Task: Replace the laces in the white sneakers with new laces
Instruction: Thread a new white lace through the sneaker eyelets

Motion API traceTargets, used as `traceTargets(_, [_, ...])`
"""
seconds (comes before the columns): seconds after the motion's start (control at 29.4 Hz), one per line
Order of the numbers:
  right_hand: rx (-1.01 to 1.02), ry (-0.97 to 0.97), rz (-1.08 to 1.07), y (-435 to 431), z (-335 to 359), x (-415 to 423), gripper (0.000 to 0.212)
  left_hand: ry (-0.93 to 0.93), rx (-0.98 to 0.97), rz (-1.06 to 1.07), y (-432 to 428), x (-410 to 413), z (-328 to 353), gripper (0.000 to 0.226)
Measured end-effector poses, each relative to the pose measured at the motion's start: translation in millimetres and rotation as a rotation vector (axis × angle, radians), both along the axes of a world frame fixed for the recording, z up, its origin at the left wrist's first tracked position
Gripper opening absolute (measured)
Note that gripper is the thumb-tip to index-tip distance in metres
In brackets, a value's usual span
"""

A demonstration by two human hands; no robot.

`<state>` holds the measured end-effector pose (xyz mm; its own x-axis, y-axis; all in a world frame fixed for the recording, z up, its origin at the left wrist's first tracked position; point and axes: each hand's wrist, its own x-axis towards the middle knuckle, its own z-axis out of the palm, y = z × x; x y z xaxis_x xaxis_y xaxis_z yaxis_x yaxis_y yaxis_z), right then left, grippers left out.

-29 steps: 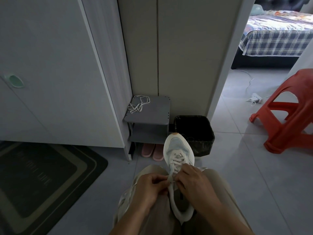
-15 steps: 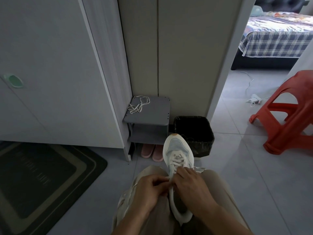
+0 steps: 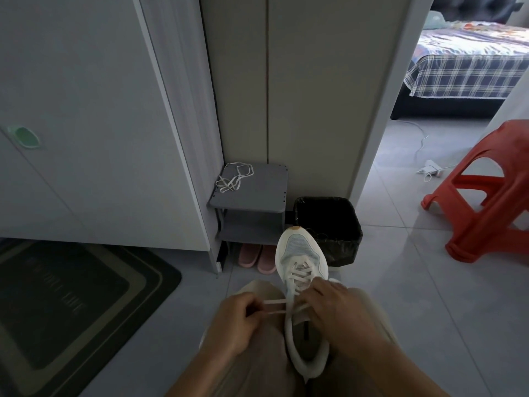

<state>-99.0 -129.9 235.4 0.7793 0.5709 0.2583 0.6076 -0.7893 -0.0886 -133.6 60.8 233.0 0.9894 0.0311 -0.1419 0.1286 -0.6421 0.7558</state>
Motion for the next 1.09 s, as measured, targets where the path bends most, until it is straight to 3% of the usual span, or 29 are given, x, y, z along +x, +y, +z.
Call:
traceTargets(0.1, [0.046,0.013,-0.053,-7.9,10.0,2.2,0.034,0.056,-0.147,0.168,46.7,-9.7,-2.3,0.019])
traceTargets(0.2, [0.184,0.086,-0.076,-14.3,9.9,11.6,0.024,0.132,-0.169,0.294,102.0,-25.7,-3.9,0.025])
traceTargets(0.27, [0.207,0.055,-0.107,-19.5,10.9,18.5,0.016,0.185,-0.038,0.348,132.4,-36.6,-5.5,0.021])
traceTargets(0.37, [0.218,0.066,-0.13,-25.7,7.5,22.3,0.021,0.276,0.28,0.347,152.2,-40.2,-10.8,0.017])
traceTargets(0.44, [0.261,0.117,-0.119,-26.0,3.0,21.5,0.023,0.214,0.437,0.302,133.6,-34.5,-9.9,0.01])
traceTargets(0.48, [0.299,0.175,-0.117,-24.7,2.6,21.0,0.022,0.112,0.44,0.258,116.0,-29.2,-10.8,0.017])
traceTargets(0.58, [0.445,0.415,-0.176,-24.4,9.6,22.8,0.023,-0.157,0.216,0.022,42.8,-13.5,-6.3,0.027])
traceTargets(0.65, [0.476,0.54,-0.174,-28.8,15.4,24.8,0.028,-0.19,0.126,-0.146,-3.0,-5.3,-0.7,0.022])
traceTargets(0.95, [0.529,0.686,-0.04,-51.2,33.1,37.2,0.024,-0.014,-0.039,-0.142,-21.9,11.0,-1.4,0.011])
traceTargets(1.09, [0.409,0.902,-0.003,-46.9,38.8,43.5,0.015,0.031,-0.044,-0.099,-9.1,8.2,-2.1,0.01])
